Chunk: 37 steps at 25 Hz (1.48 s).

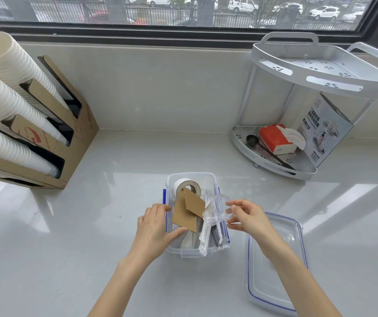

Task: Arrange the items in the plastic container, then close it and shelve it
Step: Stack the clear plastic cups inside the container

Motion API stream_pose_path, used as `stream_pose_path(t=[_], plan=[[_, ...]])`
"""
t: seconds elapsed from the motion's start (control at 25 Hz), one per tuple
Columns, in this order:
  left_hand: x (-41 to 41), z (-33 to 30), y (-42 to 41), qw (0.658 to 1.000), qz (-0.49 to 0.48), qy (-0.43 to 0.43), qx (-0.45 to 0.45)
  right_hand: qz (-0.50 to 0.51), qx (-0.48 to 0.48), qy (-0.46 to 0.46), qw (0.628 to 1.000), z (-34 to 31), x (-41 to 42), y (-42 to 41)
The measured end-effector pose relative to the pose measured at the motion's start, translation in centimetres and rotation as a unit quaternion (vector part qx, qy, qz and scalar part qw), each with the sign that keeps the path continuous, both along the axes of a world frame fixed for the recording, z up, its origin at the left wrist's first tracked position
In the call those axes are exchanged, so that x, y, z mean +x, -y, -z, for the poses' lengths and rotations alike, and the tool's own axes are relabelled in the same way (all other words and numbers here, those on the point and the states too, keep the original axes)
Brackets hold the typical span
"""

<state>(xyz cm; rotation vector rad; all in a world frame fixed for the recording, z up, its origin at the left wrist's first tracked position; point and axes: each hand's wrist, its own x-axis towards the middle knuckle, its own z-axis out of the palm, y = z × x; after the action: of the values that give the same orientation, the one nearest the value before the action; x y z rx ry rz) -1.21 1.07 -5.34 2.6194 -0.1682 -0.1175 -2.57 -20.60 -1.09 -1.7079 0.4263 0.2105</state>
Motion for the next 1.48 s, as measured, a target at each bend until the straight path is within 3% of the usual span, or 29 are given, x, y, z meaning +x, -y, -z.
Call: stream_pose_path(t=[0.2,0.4,0.72,0.96,1.28,1.48], plan=[[-0.4,0.0,0.9,0.999,0.04,0.011,-0.006,-0.004,-0.001,-0.001,1.0,0.0,-0.2,0.0],[-0.4,0.9,1.7,0.991,0.085,0.019,0.103,-0.014,-0.014,-0.005,1.0,0.0,-0.5,-0.1],[0.9,0.5,2.4,0.988,0.036,0.075,0.127,-0.021,-0.005,-0.007,1.0,-0.4,-0.6,-0.8],[0.8,-1.0,1.8,0.997,-0.004,0.079,-0.009,-0.022,-0.011,0.003,1.0,-0.6,-0.7,-1.0],[-0.5,-2.7,1.4,0.989,-0.051,-0.024,-0.134,-0.022,0.045,0.072,0.996,-2.3,-0.7,-1.5],[-1.0,-3.4,1.4,0.962,-0.056,-0.103,-0.248,-0.079,0.008,0.081,0.994,-2.7,-1.2,-2.5]])
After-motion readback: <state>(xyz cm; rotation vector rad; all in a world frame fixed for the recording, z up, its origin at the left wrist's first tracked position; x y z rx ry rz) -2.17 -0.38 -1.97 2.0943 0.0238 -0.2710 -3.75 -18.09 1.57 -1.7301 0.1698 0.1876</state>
